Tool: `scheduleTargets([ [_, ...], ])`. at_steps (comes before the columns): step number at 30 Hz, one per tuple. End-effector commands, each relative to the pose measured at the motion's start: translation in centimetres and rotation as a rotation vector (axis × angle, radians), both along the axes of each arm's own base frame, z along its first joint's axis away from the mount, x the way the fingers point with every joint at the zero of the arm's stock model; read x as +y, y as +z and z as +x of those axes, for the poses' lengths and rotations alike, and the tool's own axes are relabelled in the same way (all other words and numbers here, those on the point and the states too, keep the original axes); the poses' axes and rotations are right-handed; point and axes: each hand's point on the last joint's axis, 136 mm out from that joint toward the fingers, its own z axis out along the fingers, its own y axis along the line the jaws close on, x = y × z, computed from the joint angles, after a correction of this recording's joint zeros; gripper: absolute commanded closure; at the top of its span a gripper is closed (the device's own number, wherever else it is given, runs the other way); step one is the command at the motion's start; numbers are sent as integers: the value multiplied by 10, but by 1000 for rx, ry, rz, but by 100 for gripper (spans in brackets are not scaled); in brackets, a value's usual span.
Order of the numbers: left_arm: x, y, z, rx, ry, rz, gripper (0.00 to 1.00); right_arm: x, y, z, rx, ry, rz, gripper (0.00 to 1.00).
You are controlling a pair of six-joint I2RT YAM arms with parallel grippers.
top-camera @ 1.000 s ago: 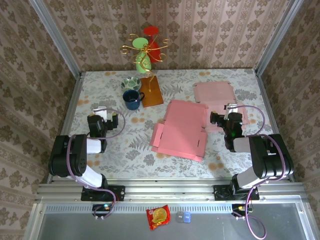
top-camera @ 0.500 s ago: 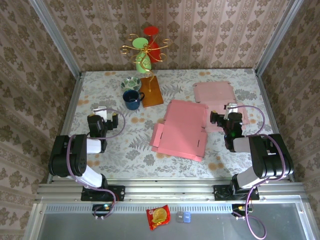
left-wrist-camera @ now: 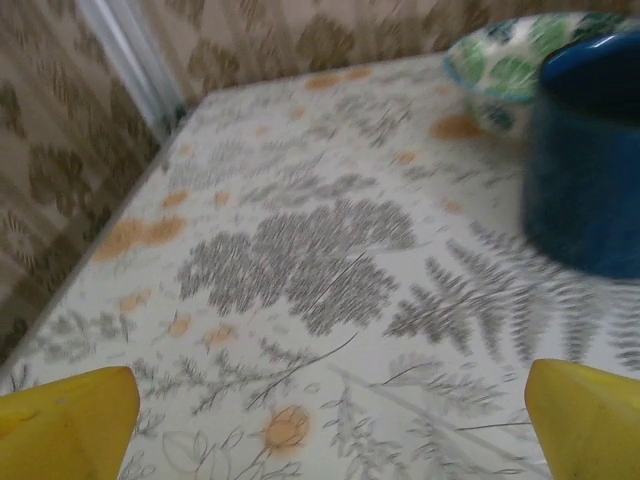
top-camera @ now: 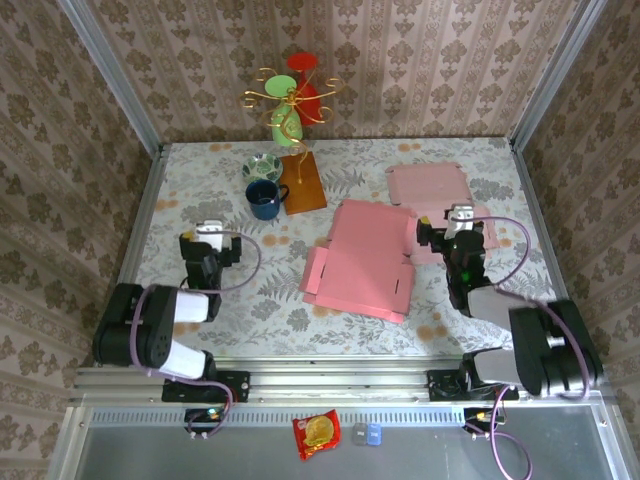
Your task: Fold the paper box
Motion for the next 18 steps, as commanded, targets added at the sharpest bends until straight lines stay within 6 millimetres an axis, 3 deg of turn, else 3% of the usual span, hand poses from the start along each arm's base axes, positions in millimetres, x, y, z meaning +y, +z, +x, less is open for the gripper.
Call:
scheduleTargets([
  [1,-7,62,-2,-145,54,96,0,-9,41,-15,-13,-97,-59,0],
  [4,-11,102,-3,-129,133,-37,0,-11,98,-33,-35,-161,14,0],
  [5,-12,108,-4,-69,154,-135,0,-17,111,-41,-27,-209,94,0],
  [6,-10,95,-15,103,177,-247,0,-24,118,-53,22,-263,215,0],
  [7,-10,91,-22,185,198,-388,0,-27,116,-67,102,-304,337,0],
  [9,-19,86,-16,237,125,-629,0,-34,111,-88,164,-392,514,0],
  [11,-31,73,-15,339,88,-859,0,-20,102,-88,227,-274,620,0],
  [14,-63,51,-29,549,104,-956,8,-7,86,-103,415,-255,660,0],
  [18,-110,14,-86,845,177,-1006,31,24,51,-126,707,-203,712,22],
])
